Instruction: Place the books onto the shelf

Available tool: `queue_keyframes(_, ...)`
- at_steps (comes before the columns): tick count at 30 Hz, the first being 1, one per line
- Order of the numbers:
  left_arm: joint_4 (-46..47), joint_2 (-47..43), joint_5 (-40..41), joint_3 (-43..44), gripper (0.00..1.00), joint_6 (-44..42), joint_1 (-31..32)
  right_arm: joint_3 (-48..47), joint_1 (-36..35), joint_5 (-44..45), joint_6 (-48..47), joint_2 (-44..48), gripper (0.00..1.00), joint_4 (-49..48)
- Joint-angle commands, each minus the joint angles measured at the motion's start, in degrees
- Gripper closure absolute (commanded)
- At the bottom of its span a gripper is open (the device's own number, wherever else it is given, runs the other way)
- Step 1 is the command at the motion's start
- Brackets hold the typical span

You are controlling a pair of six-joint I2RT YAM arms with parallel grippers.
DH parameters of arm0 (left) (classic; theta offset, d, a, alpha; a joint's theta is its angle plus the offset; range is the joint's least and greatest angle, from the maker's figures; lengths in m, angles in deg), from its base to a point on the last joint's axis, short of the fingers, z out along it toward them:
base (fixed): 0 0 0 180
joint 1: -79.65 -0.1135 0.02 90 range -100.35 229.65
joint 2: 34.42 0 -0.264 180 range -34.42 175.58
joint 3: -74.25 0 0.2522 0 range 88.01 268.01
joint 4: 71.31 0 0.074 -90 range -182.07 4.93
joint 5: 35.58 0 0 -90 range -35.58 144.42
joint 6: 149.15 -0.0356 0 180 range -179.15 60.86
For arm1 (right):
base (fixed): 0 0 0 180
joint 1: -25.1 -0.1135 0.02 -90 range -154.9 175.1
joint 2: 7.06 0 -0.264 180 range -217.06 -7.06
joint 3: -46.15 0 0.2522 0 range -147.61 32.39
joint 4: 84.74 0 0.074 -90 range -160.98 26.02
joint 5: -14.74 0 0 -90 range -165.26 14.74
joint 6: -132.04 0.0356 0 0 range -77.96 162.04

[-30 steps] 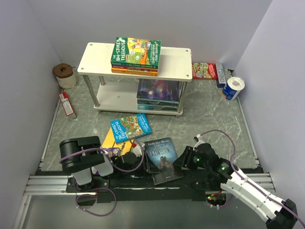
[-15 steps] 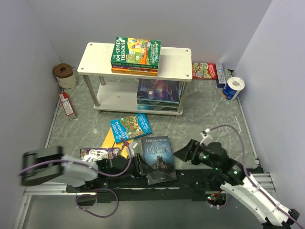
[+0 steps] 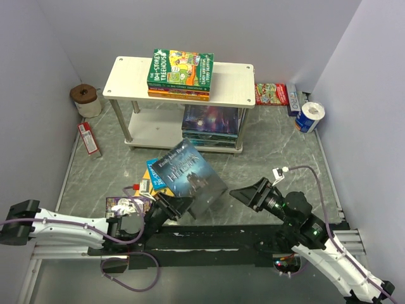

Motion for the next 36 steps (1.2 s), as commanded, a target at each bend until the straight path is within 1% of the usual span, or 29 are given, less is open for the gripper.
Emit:
queue_keyframes(1,16.1,2.2,11.5,3.6,0.99,-7.1,0.3,1.5,-0.4,-1.2,2.2,1.1,0.15,-12.8)
queue_keyframes(4,18.4,4.2,13.2,5.1,0.99,-8.5,0.3,3.5,-0.3,-1.8,3.3,0.9,0.14,-17.7)
queue_keyframes(6,20.4,6.0,13.2,6.1,0.99,-10.5,0.3,4.4,-0.4,-3.3,3.5,-2.0,0.15,-19.2)
queue_keyframes(7,21.4,6.5,13.3,6.4,0.99,-10.9,0.3,4.8,-0.4,-4.1,3.8,-3.4,0.15,-23.5)
queue_keyframes(10,22.6,8.6,12.6,8.0,0.99,-11.3,0.3,5.6,-0.4,-6.5,3.8,-10.8,0.16,-30.1)
queue_keyframes(13,23.4,10.2,11.0,9.5,0.99,-12.4,0.3,3.9,-0.4,-8.8,1.8,-16.7,0.16,-32.4)
queue_keyframes(18,23.8,12.7,9.0,10.5,0.99,-11.1,0.3,1.9,-0.5,-9.0,-1.4,-21.3,0.17,-36.9)
queue_keyframes(24,24.7,14.8,8.2,9.8,0.99,-7.8,0.2,-0.1,-0.5,-11.8,-3.9,-27.1,0.19,-44.5)
queue_keyframes(27,25.7,14.6,9.4,9.4,0.99,-7.9,0.2,0.1,-0.4,-11.7,-3.8,-26.9,0.2,-45.5)
queue_keyframes(29,24.5,13.4,10.1,9.4,0.99,-8.5,0.0,1.5,-0.5,-11.4,-3.5,-25.7,0.2,-45.5)
queue_keyframes(31,24.4,12.2,10.9,9.4,0.99,-9.3,-0.3,2.4,-0.5,-11.6,-3.9,-23.3,0.2,-45.1)
queue_keyframes(34,22.3,10.3,10.5,9.3,0.99,-8.3,-1.7,2.6,-0.5,-12.1,-5.3,-19.4,0.2,-41.5)
queue_keyframes(36,20.4,9.7,10.3,9.6,0.99,-7.9,-3.0,3.2,-0.5,-12.5,-5.9,-17.2,0.22,-42.1)
